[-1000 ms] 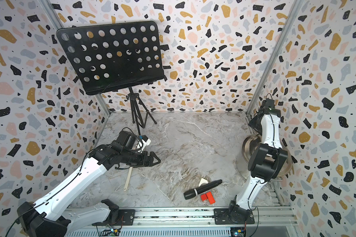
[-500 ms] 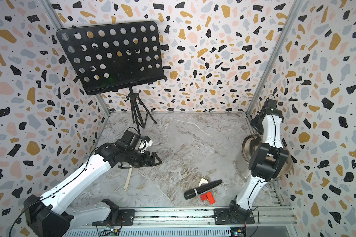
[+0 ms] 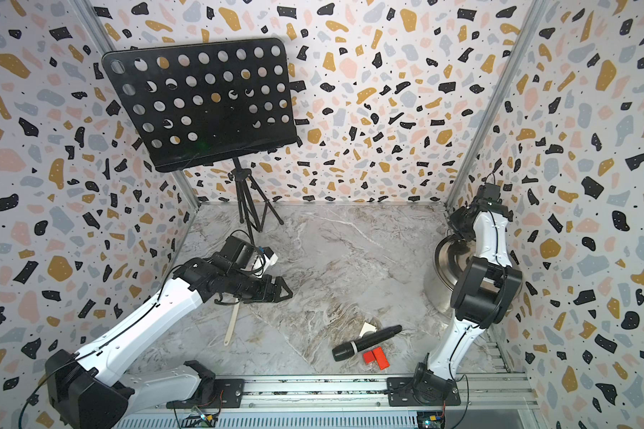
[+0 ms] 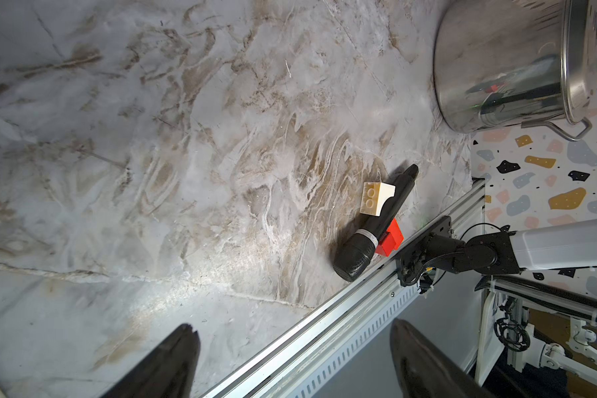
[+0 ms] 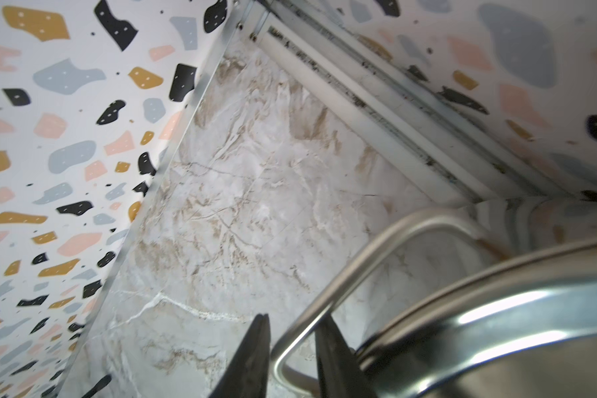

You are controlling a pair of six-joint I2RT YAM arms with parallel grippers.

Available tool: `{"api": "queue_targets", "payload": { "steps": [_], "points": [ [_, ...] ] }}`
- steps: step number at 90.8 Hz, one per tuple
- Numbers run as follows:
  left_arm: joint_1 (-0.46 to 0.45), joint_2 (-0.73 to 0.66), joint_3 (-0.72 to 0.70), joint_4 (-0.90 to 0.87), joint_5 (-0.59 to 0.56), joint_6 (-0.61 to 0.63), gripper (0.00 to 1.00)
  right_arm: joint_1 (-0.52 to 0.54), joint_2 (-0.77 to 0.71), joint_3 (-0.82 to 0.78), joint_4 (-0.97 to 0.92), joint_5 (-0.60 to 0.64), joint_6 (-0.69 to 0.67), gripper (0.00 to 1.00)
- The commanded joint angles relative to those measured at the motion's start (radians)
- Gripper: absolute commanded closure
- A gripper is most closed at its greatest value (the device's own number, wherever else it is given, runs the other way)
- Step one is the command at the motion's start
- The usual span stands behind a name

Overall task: Stir the soup with a spoon
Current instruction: Move the pan to the center of the board.

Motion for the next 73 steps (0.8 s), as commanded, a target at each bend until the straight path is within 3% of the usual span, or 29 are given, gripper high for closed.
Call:
{"api": "queue_targets", "payload": {
  "steps": [1,19,57,73],
  "points": [
    [-0.004,-0.029,-0.016,0.02,-0.014,0.022,0.11,0.047,-0.03,-0.022,-0.006,-0.188,-0.052,0.75],
    [-0.004,-0.049,-0.045,0.033,-0.012,0.034,0.11,0.134,-0.07,-0.027,-0.066,-0.279,-0.103,0.79],
    [-0.003,-0.18,-0.122,0.029,-0.069,0.063,0.1,0.256,-0.171,-0.141,-0.181,-0.316,-0.208,0.87],
    [-0.003,-0.226,-0.118,-0.003,-0.102,0.073,0.09,0.3,-0.222,-0.167,-0.218,-0.309,-0.234,0.99]
  ]
}}
